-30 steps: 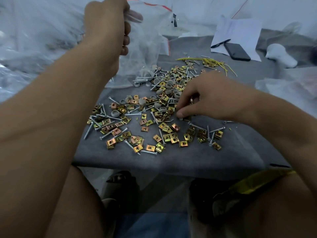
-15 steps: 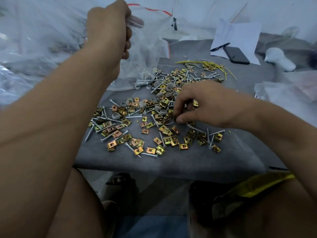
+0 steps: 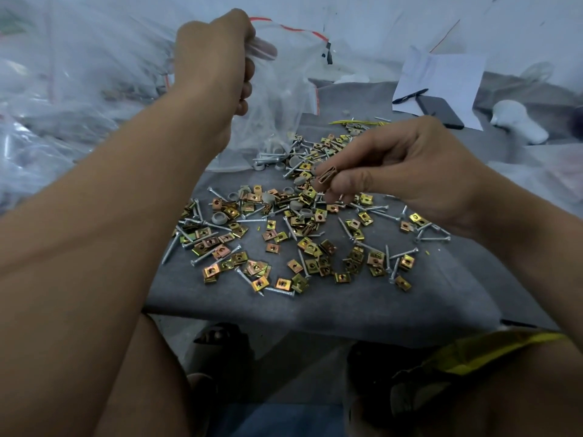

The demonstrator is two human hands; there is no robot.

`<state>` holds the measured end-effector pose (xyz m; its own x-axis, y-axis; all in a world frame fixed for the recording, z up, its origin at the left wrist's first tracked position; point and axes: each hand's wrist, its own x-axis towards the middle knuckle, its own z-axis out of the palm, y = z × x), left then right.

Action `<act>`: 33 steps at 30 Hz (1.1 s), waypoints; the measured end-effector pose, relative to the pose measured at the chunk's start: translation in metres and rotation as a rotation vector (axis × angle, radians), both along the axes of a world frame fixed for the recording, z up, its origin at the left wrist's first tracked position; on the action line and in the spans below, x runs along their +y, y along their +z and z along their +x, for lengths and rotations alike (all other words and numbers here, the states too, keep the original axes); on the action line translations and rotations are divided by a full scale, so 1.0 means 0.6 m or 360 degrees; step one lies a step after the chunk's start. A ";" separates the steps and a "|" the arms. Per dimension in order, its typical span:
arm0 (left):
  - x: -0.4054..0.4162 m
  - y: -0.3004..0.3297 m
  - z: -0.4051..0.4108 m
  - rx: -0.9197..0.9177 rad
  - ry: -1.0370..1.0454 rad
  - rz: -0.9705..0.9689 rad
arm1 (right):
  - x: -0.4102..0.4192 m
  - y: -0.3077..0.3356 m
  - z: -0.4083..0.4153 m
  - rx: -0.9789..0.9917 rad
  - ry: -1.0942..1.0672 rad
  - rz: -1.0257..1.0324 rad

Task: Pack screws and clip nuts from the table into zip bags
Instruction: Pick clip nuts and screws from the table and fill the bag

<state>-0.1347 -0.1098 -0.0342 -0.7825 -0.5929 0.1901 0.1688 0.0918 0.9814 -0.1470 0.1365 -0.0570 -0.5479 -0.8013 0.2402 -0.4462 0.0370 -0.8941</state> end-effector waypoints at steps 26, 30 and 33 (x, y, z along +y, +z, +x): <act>-0.001 -0.005 -0.006 -0.0003 -0.0043 0.0036 | 0.026 0.005 -0.016 0.0811 -0.0329 0.0925; -0.003 -0.006 -0.003 -0.0013 -0.0027 0.0039 | 0.012 -0.006 -0.022 0.0934 -0.0256 0.1027; -0.005 -0.004 -0.001 -0.0023 -0.0020 0.0057 | 0.016 -0.005 -0.024 0.0885 -0.0226 0.1040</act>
<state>-0.1355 -0.1128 -0.0366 -0.7924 -0.5893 0.1579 0.1557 0.0548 0.9863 -0.1612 0.1460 -0.0598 -0.5931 -0.8050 0.0184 -0.7642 0.5556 -0.3275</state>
